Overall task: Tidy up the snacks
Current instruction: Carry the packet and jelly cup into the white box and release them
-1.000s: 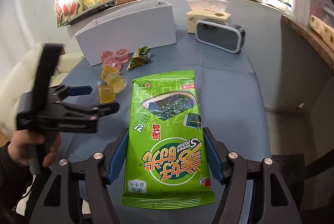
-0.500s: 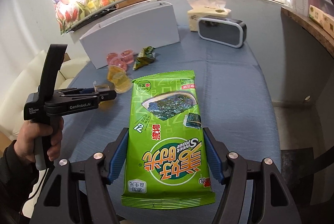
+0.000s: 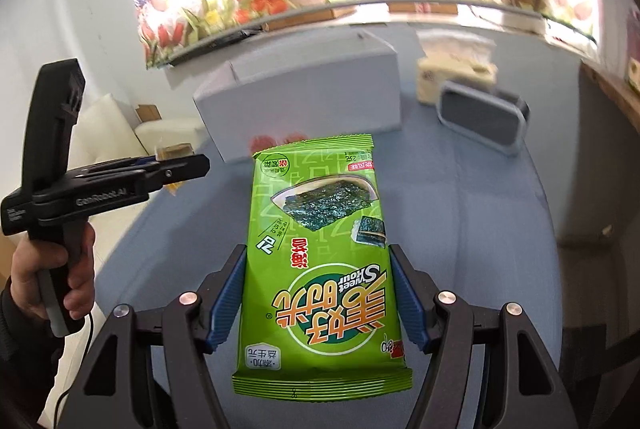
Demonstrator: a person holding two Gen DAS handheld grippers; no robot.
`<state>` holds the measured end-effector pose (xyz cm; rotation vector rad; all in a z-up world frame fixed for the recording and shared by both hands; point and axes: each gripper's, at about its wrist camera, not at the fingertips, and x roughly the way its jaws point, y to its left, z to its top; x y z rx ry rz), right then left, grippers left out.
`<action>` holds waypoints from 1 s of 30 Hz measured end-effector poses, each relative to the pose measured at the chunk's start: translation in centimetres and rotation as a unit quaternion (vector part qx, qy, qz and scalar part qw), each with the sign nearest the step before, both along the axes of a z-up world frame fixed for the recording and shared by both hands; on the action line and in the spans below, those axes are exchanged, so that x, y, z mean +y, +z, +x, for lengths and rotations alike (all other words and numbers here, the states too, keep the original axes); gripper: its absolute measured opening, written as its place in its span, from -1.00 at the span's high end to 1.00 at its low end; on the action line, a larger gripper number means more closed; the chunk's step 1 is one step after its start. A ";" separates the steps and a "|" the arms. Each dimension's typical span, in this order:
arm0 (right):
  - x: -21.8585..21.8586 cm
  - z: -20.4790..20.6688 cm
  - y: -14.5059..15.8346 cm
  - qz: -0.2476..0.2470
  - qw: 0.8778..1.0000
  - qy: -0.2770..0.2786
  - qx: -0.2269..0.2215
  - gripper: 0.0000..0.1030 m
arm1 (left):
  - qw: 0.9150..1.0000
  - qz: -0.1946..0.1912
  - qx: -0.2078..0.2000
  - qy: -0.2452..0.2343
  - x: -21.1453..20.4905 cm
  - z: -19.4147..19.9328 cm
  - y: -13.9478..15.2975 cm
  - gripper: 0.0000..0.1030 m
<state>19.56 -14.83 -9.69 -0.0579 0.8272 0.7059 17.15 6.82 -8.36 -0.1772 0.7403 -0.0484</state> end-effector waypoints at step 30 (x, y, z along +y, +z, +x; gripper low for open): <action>16.8 24.6 3.7 -0.003 1.000 0.012 -0.007 -0.90 | 0.997 0.011 -0.034 0.075 11.4 16.2 6.4 -0.99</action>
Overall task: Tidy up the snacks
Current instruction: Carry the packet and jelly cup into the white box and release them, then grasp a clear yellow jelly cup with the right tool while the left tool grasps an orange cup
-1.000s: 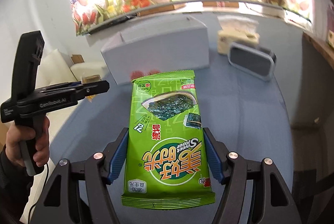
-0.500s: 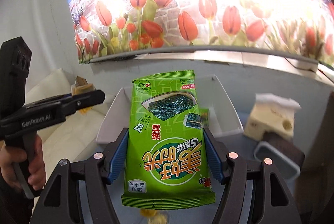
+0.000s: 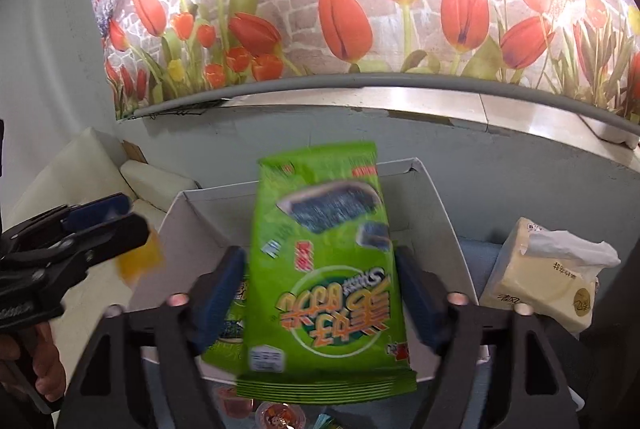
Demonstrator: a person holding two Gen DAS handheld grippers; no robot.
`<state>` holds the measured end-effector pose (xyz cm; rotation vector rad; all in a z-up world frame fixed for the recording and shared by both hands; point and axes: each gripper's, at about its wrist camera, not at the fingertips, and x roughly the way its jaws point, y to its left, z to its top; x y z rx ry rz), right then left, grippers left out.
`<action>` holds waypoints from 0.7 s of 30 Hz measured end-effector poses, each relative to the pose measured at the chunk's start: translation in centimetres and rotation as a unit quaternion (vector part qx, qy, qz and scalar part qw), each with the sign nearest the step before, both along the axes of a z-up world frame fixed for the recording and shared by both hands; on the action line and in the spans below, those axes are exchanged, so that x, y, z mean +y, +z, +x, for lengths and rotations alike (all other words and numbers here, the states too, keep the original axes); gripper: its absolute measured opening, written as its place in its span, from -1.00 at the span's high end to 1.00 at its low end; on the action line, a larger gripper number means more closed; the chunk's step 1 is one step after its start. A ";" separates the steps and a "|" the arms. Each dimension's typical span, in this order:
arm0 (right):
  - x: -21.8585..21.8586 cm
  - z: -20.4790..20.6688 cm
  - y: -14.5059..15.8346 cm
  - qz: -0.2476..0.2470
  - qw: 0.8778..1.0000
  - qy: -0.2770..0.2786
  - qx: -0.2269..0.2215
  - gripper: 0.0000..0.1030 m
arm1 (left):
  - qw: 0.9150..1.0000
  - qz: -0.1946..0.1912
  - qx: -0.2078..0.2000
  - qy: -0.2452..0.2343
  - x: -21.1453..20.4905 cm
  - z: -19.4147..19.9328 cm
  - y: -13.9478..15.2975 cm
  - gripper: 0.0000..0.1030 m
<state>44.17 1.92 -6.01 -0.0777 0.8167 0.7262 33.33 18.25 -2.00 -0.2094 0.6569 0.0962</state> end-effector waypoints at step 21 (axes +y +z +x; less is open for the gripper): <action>-4.2 -8.5 3.2 -0.019 0.993 -0.036 -0.114 -1.00 | 0.988 0.144 -0.054 0.013 -5.2 -8.2 1.1 -1.00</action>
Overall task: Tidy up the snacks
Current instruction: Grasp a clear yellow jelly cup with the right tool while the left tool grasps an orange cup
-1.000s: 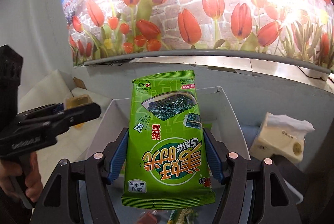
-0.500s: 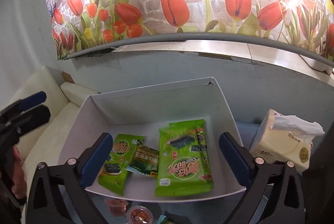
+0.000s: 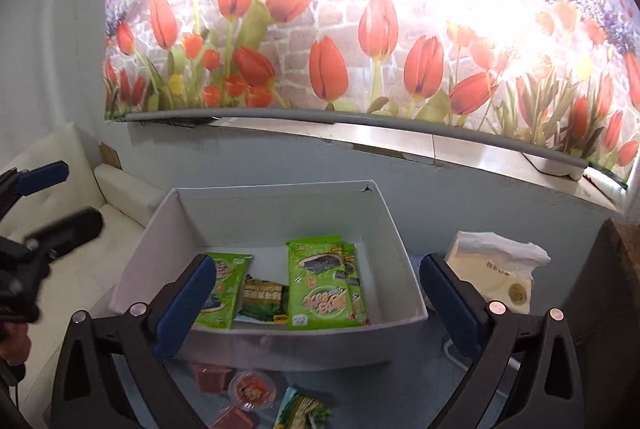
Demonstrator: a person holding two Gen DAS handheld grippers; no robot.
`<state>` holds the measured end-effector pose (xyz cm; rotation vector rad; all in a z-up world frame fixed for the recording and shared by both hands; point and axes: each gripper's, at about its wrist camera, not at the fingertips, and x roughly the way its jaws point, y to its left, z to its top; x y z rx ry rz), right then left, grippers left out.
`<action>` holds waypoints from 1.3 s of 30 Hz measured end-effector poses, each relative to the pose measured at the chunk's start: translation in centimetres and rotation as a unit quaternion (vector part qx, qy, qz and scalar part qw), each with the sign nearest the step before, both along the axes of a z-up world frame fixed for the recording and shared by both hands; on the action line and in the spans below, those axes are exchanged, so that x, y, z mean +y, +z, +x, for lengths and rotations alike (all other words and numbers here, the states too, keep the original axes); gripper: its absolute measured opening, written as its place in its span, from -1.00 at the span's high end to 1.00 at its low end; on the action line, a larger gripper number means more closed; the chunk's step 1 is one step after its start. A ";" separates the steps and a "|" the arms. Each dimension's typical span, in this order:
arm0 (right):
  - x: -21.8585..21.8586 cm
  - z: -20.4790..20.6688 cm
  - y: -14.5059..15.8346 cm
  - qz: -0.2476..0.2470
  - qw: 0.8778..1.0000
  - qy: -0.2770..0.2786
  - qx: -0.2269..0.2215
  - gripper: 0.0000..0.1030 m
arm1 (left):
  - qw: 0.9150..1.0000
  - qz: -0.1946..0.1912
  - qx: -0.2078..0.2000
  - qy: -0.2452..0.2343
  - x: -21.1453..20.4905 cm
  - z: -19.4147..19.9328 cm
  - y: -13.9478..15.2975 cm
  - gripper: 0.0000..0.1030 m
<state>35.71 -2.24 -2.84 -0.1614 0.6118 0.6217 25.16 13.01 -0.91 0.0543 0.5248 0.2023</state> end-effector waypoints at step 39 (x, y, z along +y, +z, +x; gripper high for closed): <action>-2.7 -10.2 -15.6 -0.051 0.982 0.066 0.168 0.27 | 0.992 -0.106 0.074 -0.013 -4.3 -13.7 -6.9 -1.00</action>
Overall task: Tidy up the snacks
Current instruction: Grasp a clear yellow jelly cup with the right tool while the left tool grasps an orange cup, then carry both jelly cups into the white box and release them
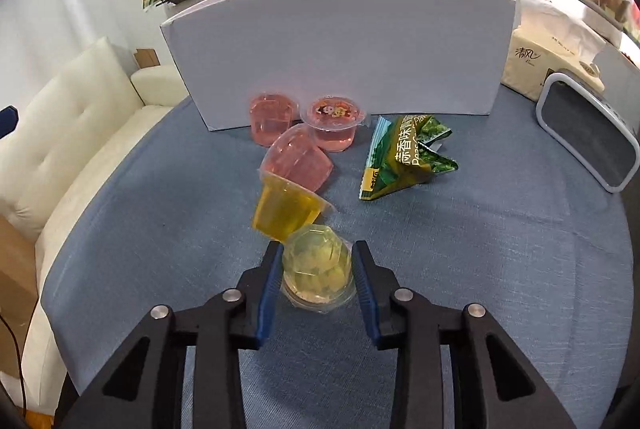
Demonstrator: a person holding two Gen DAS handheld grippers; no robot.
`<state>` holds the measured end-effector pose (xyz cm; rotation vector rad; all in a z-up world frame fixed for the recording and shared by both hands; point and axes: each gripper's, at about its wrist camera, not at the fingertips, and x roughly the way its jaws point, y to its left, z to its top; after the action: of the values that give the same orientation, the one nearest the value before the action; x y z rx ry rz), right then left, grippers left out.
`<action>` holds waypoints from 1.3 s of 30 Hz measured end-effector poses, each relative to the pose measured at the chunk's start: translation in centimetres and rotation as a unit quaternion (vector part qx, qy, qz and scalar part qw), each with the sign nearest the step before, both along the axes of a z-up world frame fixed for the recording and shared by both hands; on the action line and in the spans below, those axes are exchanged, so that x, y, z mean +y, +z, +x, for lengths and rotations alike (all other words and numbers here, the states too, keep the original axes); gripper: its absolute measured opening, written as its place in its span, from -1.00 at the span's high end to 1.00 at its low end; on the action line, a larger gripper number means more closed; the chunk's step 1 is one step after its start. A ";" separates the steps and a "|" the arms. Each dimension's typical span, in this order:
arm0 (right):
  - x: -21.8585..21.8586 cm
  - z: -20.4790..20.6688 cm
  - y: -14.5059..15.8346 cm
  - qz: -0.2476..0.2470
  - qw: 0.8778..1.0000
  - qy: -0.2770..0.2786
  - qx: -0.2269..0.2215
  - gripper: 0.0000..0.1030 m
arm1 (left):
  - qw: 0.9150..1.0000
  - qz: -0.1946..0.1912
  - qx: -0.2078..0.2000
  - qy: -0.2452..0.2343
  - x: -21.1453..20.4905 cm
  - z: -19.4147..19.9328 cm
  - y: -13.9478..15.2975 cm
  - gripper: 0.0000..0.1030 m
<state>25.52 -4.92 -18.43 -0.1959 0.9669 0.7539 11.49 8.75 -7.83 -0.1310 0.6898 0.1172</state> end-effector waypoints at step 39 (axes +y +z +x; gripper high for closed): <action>-12.1 -5.8 5.5 0.086 0.995 -0.056 -0.009 0.29 | 0.992 -0.042 0.109 -0.050 -4.5 10.9 -9.8 0.30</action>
<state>19.68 -16.99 -12.90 0.0025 0.8836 0.7262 22.38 4.22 -17.59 -0.1651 0.9181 0.0056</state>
